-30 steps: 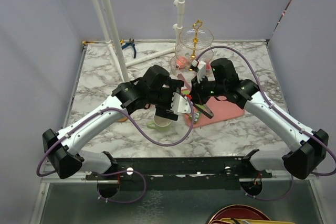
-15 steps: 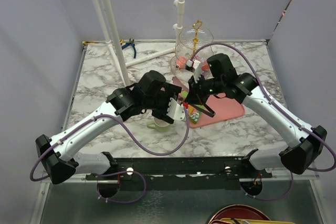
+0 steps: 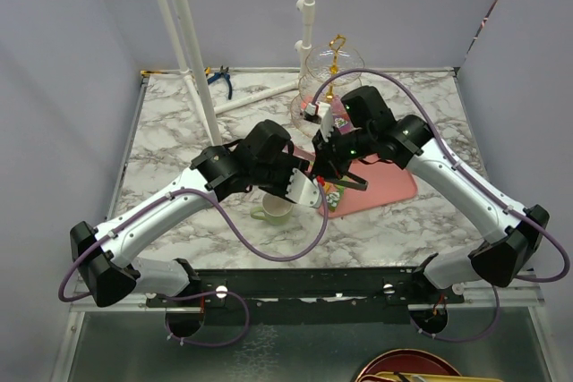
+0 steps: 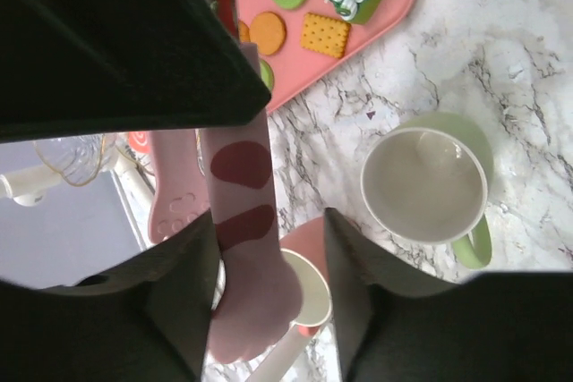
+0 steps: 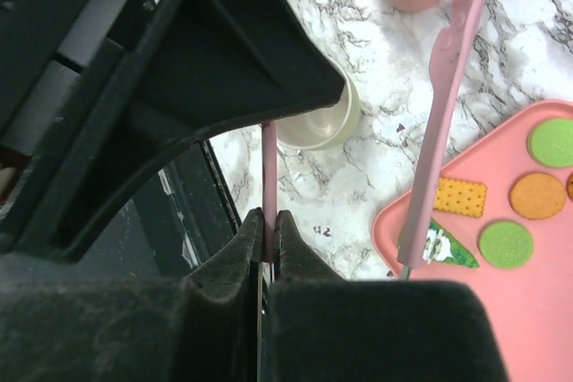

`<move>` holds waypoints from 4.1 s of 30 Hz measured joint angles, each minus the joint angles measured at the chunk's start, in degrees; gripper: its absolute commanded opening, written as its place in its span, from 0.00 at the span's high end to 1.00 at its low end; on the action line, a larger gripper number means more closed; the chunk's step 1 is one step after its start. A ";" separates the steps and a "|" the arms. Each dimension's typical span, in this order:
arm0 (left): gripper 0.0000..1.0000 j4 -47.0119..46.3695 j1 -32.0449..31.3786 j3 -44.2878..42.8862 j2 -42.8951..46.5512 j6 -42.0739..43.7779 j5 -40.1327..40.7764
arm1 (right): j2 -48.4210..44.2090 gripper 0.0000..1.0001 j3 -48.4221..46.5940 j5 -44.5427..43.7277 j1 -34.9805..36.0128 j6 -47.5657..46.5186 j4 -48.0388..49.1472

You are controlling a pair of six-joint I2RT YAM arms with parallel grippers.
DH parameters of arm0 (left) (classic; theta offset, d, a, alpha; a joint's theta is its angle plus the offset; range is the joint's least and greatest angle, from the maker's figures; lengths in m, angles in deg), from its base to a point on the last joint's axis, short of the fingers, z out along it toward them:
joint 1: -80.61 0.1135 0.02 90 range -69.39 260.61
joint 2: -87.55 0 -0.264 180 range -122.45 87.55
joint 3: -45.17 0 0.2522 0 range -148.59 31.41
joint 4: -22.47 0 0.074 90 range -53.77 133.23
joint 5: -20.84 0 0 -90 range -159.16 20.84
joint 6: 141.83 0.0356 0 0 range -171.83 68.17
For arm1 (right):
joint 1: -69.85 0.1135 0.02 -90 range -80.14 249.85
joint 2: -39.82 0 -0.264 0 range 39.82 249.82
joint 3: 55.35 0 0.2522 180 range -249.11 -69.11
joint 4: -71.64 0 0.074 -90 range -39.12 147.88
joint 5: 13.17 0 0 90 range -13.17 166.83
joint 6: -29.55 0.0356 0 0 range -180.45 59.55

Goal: Serve the afternoon tea
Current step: Pick up the clamp from the tray.

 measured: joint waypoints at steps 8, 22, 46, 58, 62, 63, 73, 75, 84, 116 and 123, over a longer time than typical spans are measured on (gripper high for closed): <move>0.92 1.99 0.02 -0.50 -0.02 -0.74 0.24 | 1.60 0.95 -3.89 -0.07 0.90 -1.62 -3.52; 1.00 1.07 0.24 1.97 -0.59 -11.78 -2.64 | 1.95 0.49 -5.51 0.22 1.92 -1.95 -3.13; 1.00 -11.93 16.50 0.46 -0.50 -50.14 -31.80 | -39.91 0.00 16.00 -20.81 1.44 9.16 26.47; 1.00 -14.60 16.68 -0.48 0.13 -53.64 -42.36 | -29.81 0.00 26.25 -4.81 -1.16 11.19 32.98; 1.00 -14.25 16.68 -0.48 2.62 -53.62 -42.71 | -27.65 0.00 26.80 3.48 -5.33 11.28 37.46; 1.00 -14.25 16.68 -0.48 3.23 -53.62 -42.77 | -27.23 0.00 26.80 5.79 -6.60 11.39 39.52; 1.00 -14.19 16.68 -0.42 5.79 -53.22 -43.23 | -16.79 0.00 26.05 23.69 -11.54 17.62 57.83; 1.00 -14.19 16.68 -0.42 5.77 -53.16 -43.34 | -15.32 0.00 26.10 25.00 -11.54 18.69 60.17; 1.00 -14.19 16.68 -0.37 5.49 -52.61 -43.47 | -13.97 0.00 25.97 28.22 -11.54 21.92 72.24; 1.00 -12.94 16.28 -2.27 2.10 -51.54 -43.47 | -7.41 0.29 22.27 32.50 -11.54 22.67 68.89; 1.00 -12.22 16.28 -2.27 2.08 -51.19 -43.41 | -7.43 0.43 21.53 32.46 -11.54 20.46 65.37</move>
